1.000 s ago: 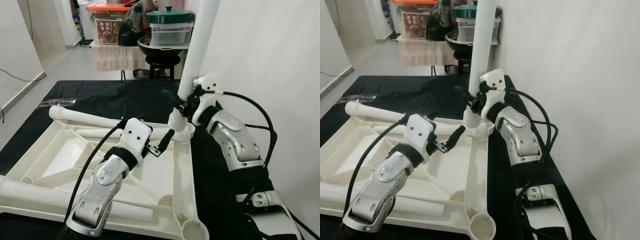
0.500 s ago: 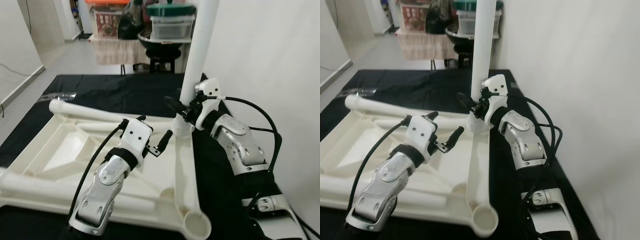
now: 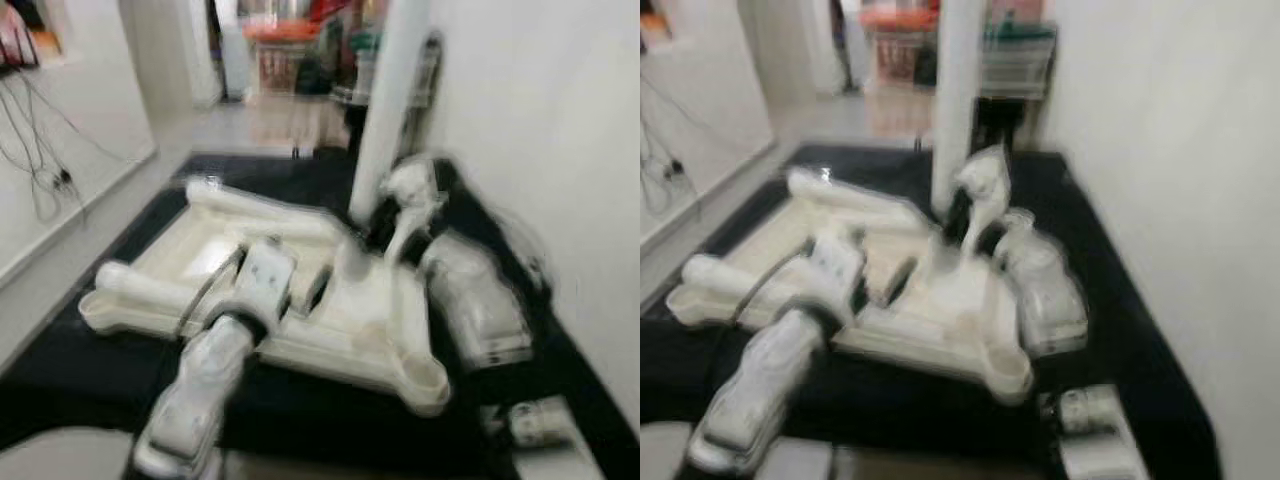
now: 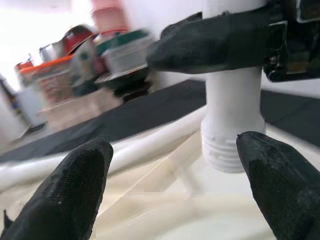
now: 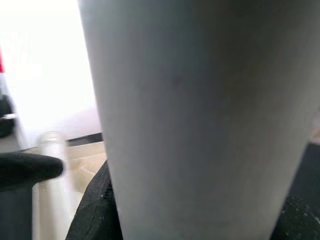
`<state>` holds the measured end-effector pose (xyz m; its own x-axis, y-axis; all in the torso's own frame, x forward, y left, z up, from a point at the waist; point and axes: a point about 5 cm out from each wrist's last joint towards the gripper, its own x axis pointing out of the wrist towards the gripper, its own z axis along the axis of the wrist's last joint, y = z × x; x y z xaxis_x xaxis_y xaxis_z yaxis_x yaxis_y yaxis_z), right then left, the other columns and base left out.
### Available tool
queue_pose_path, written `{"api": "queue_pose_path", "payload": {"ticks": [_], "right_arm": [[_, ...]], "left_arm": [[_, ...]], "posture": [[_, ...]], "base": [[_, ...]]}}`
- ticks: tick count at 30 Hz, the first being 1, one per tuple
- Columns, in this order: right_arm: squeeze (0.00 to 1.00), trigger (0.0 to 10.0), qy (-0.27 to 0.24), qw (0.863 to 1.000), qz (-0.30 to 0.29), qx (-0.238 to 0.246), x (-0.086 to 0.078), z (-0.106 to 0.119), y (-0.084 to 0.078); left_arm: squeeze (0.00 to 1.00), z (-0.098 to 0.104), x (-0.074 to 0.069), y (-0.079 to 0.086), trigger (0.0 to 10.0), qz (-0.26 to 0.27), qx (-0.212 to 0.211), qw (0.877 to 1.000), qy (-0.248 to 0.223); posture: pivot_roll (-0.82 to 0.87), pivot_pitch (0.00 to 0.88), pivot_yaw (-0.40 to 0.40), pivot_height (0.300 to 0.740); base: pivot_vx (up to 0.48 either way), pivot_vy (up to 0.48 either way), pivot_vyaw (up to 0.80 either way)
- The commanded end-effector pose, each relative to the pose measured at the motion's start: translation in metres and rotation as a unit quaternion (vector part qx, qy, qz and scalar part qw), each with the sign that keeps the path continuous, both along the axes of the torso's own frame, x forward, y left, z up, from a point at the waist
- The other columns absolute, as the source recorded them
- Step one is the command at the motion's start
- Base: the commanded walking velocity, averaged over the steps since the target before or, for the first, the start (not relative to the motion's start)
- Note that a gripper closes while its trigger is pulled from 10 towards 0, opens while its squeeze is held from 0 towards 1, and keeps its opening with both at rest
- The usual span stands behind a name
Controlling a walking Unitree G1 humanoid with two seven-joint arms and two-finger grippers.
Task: Building children table
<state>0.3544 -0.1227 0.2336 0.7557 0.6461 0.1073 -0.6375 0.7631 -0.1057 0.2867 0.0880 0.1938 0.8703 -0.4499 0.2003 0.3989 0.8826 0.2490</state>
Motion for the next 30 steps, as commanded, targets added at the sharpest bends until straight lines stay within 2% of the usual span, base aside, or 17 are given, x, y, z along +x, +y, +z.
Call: {"api": "queue_pose_path", "payload": {"ticks": [1,9,12,14,15,17,18,23,25,30], "right_arm": [[0.0,10.0,-0.005,1.0,0.006,-0.002,-0.001,0.004,0.004],[0.0,10.0,0.017,1.0,0.007,-0.017,-0.006,-0.012,0.0],[0.0,10.0,0.022,0.999,0.01,-0.02,-0.006,-0.015,-0.003],[0.0,10.0,0.033,0.998,0.043,-0.035,-0.013,-0.023,-0.014],[0.0,10.0,0.033,0.998,0.043,-0.035,-0.013,-0.023,-0.014],[0.0,10.0,0.038,0.995,0.085,-0.042,-0.022,-0.025,-0.023],[0.0,10.0,0.038,0.995,0.085,-0.042,-0.022,-0.025,-0.023],[0.0,10.0,0.035,0.986,0.159,-0.029,-0.041,-0.02,-0.028],[0.0,10.0,0.036,0.978,0.203,-0.037,-0.053,-0.021,-0.027],[0.0,10.0,0.036,0.969,0.242,-0.042,-0.065,-0.022,-0.027]], "left_arm": [[0.0,-0.003,0.001,0.004,10.0,0.005,0.01,1.0,0.004],[0.0,-0.033,-0.006,0.01,10.0,-0.007,0.029,0.999,0.046],[0.0,-0.038,-0.008,0.011,10.0,-0.008,0.031,0.998,0.053],[0.0,-0.051,-0.015,0.015,10.0,-0.017,0.031,0.996,0.079],[0.0,-0.051,-0.015,0.015,10.0,-0.017,0.031,0.996,0.079],[0.0,-0.059,-0.022,0.016,10.0,-0.039,0.024,0.994,0.102],[0.0,-0.059,-0.022,0.016,10.0,-0.039,0.024,0.994,0.102],[0.0,-0.067,-0.037,0.007,10.0,-0.098,0.011,0.987,0.131],[0.0,-0.069,-0.042,0.003,10.0,-0.114,0.009,0.984,0.136],[0.0,-0.074,-0.047,0.003,10.0,-0.121,0.02,0.983,0.14]], "posture": [[-0.03,0.0,-0.02,0.74],[-0.03,0.0,-0.018,0.74],[-0.03,0.0,-0.02,0.74],[-0.03,0.0,-0.025,0.74],[-0.03,0.0,-0.025,0.74],[-0.04,0.0,-0.027,0.74],[-0.04,0.0,-0.027,0.74],[-0.04,0.0,-0.026,0.74],[-0.04,0.0,-0.025,0.74],[-0.04,0.0,-0.024,0.74]], "base": [[0.0,0.0,0.0],[0.0,0.0,0.0],[0.0,0.0,0.0],[0.0,0.0,0.0],[0.0,0.0,0.0],[0.0,-0.146,0.0],[0.0,-0.292,0.0],[0.0,-0.396,0.0],[0.0,0.0,-0.8],[0.0,0.0,-0.8]]}}
